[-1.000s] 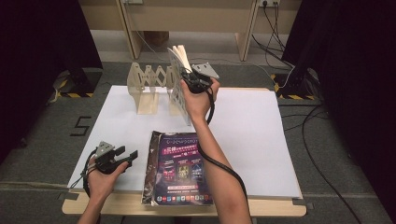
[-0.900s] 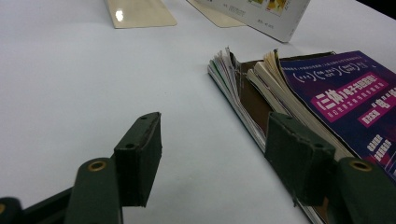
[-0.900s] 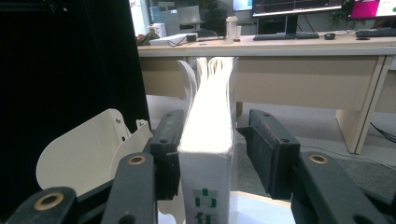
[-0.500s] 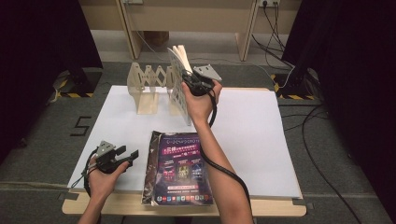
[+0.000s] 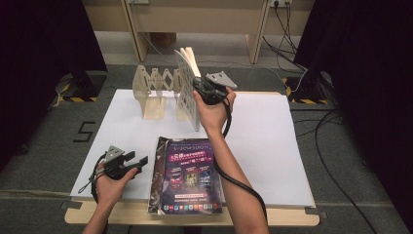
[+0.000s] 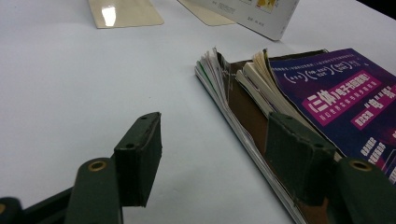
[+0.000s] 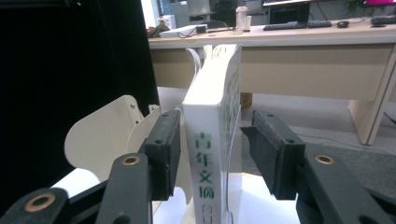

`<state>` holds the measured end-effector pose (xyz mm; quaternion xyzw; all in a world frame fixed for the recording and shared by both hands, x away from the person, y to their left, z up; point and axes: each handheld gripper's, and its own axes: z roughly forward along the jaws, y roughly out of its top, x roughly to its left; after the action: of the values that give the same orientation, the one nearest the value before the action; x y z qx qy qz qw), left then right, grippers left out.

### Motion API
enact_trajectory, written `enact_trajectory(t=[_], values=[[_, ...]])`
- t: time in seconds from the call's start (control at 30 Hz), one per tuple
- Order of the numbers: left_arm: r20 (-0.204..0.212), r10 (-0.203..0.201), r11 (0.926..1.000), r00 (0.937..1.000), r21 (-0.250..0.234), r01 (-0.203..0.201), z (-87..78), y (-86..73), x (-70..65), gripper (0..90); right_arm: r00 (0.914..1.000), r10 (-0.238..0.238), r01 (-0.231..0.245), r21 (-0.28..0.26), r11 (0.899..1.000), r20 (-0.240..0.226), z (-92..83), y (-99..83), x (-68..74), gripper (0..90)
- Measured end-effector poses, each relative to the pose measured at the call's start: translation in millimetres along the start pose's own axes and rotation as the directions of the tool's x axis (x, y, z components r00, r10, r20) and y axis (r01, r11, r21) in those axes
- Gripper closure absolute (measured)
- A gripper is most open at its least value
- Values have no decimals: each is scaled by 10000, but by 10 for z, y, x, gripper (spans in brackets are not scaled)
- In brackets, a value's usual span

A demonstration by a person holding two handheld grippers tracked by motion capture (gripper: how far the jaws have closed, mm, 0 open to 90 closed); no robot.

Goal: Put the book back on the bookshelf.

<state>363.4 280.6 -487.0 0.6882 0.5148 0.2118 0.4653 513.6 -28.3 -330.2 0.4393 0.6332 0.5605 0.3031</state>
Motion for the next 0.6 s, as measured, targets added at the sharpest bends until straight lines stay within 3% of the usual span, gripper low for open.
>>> enact_trajectory(t=[0.17,0.2,0.33,0.6], values=[[79,-7,10000,10000,91,7,18,-9,-18,367,9997,199,-197,174,9997,-146,-86,-29,-48,542],[96,-25,9999,10000,114,24,21,-14,-19,367,9987,374,-360,378,9986,-358,-126,-46,-62,544],[106,-40,9998,9999,196,38,33,-28,-26,367,9989,300,-285,398,9988,-374,-189,-60,-79,543],[356,-85,9996,9993,274,75,43,-29,-80,386,9960,627,-578,755,9955,-643,-425,-158,-191,542]])
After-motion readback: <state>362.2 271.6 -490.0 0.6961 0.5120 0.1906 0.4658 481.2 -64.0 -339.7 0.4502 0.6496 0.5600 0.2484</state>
